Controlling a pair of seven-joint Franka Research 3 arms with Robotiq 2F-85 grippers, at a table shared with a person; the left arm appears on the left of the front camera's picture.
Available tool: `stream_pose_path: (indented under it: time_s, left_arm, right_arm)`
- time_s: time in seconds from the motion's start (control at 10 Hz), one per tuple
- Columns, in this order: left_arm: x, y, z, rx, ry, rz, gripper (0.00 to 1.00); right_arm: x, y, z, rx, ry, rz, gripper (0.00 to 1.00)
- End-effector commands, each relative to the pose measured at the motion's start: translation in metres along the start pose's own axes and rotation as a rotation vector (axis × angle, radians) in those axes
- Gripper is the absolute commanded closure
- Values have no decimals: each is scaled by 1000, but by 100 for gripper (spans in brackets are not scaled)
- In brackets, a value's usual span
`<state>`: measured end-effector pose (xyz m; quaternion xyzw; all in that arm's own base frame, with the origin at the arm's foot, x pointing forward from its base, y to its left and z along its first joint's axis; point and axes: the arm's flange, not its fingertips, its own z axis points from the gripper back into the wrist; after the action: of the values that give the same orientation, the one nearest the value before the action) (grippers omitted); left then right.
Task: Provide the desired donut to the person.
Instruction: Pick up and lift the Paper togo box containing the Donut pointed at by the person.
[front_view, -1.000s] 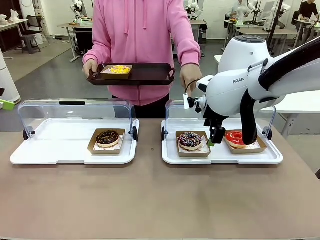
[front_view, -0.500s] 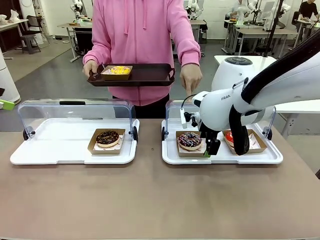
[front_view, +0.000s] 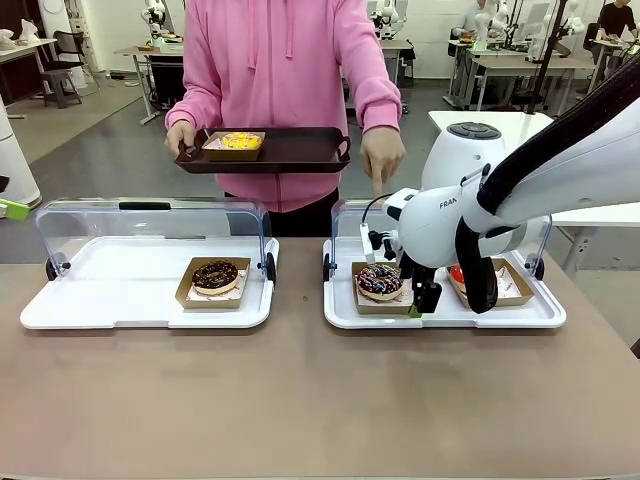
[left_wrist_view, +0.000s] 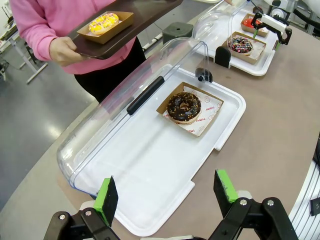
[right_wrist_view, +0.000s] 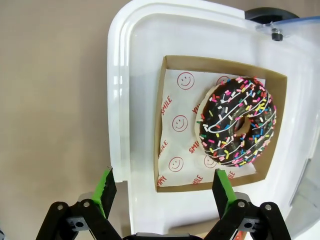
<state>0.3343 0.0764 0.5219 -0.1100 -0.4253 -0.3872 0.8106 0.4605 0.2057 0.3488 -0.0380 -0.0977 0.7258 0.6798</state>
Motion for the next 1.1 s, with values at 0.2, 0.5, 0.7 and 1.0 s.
stream_pose_path:
  time_s: [0.2, 0.5, 0.7, 1.0]
  left_arm:
    - [-2, -5, -2, 10, 13, 10, 0]
    - [-2, -5, -2, 10, 13, 10, 0]
    - [-2, -5, -2, 10, 13, 10, 0]
    - [-2, -5, -2, 10, 13, 10, 0]
  right_arm:
    - [-5, -8, -8, -30, 10, 39, 57]
    - [-10, -15, -15, -13, 13, 43, 100]
    - [-10, -17, -17, 22, 6, 55, 100]
    - [-13, -18, -20, 39, -1, 59, 100]
